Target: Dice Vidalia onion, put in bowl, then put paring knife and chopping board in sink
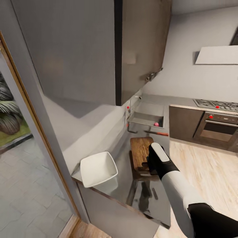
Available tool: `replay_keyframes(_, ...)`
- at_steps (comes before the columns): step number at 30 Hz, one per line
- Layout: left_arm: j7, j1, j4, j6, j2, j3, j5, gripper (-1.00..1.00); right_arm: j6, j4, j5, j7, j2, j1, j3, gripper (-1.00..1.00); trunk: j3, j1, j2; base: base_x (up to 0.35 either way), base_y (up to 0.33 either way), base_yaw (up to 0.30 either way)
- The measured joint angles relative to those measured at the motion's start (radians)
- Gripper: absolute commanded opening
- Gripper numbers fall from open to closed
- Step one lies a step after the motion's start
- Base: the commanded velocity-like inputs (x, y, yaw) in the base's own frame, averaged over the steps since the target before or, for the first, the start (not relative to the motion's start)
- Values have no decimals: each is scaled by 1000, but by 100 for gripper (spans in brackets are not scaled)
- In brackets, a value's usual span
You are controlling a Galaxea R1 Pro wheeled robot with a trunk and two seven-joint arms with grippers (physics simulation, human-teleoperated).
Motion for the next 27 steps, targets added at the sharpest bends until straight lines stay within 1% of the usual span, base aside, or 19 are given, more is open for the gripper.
replay_keyframes(8,0,0,0,0,0,-1,0,100,0,0,0,1,0,0,0,-100,13,0,0,-201,-257,1)
replay_keyframes(13,0,0,1,-16,0,-1,0,100,-1,0,0,2,0,0,0,-100,20,0,0,-81,-304,53)
replay_keyframes(27,0,0,1,-21,0,-2,0,100,3,0,0,3,0,0,4,-100,35,0,0,-3,-326,228)
